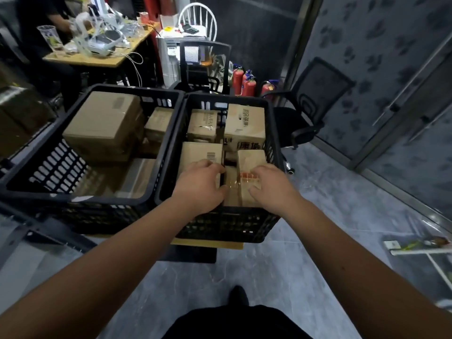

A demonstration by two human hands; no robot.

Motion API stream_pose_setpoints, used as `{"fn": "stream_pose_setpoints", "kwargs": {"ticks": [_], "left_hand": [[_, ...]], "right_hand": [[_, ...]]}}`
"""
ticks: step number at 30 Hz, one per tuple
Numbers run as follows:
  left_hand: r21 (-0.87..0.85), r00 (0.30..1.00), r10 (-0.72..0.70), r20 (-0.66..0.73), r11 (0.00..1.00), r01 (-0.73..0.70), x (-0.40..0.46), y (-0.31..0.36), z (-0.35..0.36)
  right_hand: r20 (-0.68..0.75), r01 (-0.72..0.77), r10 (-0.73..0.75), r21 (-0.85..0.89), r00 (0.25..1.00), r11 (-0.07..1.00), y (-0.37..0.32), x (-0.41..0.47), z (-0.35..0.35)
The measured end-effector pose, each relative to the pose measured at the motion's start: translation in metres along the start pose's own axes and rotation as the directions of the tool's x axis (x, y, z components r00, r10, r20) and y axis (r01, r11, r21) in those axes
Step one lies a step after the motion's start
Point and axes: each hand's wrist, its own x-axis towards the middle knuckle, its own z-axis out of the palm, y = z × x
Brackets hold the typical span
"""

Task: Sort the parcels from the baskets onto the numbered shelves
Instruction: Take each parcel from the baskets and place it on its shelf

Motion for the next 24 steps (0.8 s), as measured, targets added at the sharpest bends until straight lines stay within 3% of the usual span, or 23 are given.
{"fn": "stream_pose_setpoints", "kwargs": {"ticks": [8,13,16,24], "left_hand": [[0.061,0.981,-0.136,0.135,0.990,0.129,0.061,0.004,0.032],[0.012,0.977,-0.175,0.118,0.985,0.174,0.069,-0.009,0.040],[-0.020,0.979,-0.173,0.107,0.984,0.177,0.074,-0.015,0.041],[-0.134,0.994,-0.094,0.058,0.986,0.101,0.086,-0.030,0.036]], "right_hand": [[0.155,-0.062,0.063,-0.010,0.986,0.998,0.015,0.079,0.022],[0.180,-0.050,0.077,-0.151,0.981,0.987,0.013,0.099,0.035],[0.201,-0.067,0.094,-0.137,0.975,0.988,0.008,0.098,0.039],[0.031,-0.161,0.160,0.051,0.987,0.986,0.001,0.087,0.034]]}}
